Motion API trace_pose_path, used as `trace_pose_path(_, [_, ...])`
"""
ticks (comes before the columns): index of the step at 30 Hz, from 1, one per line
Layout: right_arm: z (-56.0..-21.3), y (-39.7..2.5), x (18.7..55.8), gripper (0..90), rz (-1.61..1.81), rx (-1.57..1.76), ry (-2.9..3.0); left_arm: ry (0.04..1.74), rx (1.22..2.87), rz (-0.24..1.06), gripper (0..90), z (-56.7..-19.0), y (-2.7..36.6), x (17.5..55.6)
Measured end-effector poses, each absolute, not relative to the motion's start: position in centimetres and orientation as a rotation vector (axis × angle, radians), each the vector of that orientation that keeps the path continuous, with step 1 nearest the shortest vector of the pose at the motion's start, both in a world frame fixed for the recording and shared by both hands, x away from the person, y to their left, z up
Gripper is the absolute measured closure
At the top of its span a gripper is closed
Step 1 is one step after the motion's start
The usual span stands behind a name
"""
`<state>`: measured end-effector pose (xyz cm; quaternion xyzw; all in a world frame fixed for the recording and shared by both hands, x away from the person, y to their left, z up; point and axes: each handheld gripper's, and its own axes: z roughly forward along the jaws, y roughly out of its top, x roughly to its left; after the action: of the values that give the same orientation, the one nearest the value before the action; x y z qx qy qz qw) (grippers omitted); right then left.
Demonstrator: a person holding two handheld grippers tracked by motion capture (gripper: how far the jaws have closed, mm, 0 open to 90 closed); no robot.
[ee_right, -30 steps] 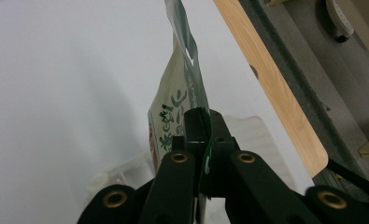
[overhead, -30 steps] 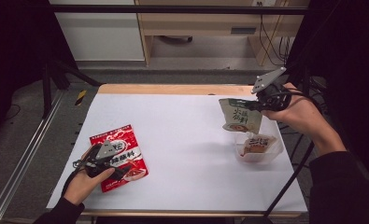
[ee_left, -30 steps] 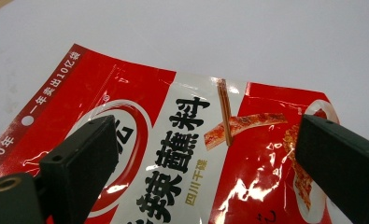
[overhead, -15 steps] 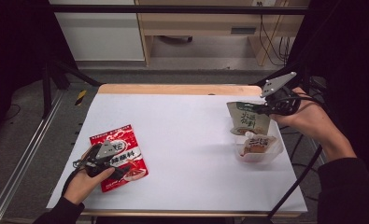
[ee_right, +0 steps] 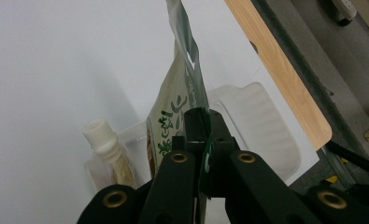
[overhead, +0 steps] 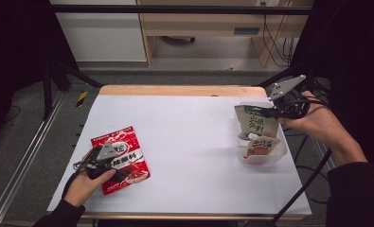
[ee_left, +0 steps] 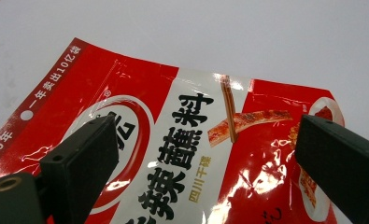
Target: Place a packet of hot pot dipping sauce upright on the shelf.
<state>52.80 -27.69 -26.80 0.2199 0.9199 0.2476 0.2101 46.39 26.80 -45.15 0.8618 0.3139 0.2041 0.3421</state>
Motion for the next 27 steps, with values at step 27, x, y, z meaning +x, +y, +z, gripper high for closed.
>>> trace_pose_path(27, [-29.1,-28.5,53.8,90.0,0.684,0.629,2.544,0.812,2.249,0.52,6.3,-45.3,26.7,46.4])
